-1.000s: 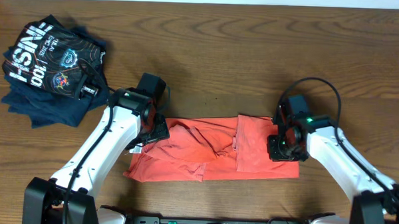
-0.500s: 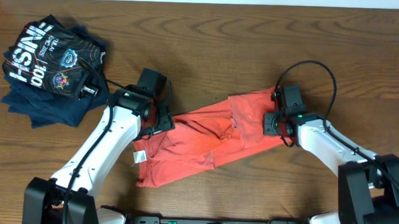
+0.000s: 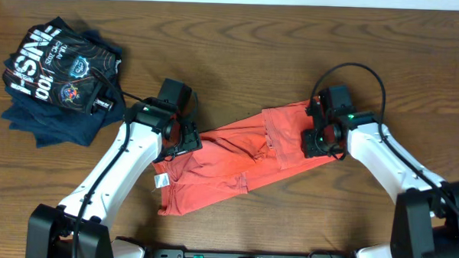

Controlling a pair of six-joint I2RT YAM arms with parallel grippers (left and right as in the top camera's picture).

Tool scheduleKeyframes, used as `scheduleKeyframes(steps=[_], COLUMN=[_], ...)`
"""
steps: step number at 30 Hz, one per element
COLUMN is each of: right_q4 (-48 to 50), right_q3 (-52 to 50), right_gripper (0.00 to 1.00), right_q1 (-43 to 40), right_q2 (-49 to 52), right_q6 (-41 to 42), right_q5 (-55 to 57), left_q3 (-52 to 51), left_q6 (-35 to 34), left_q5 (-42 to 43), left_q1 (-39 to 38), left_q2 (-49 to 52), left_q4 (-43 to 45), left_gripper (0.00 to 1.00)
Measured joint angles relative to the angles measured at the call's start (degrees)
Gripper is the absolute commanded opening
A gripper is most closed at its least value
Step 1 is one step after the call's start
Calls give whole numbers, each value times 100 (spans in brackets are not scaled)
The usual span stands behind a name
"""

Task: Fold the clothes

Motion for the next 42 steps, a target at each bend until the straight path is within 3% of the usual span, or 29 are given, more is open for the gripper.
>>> scheduleKeyframes(steps=[8,16,18,22,28,42], right_q4=[-258,-249,-197,-44,-7,-852], right_q3=[35,33,31,31,28,24], right_gripper=[50,52,49,25,1,1], right_q1=[586,1261,1314,1370,1408,1423], right_q2=[-98,-76,-26,103,297,275], right_q6=[-219,-289,-295,-328,-337,-254], right_q5=[-570,-129,-24,103,164,846], left_q3=[0,0,0,0,0,0], left_q6=[0,0,0,0,0,2], left_q5=[2,2,2,2,2,0], left_q1=[0,0,0,0,0,0], left_q2=[0,0,0,0,0,0], left_q4=[-4,-50,-66,-66,-85,-105], left_gripper=[74,74,74,74,74,74])
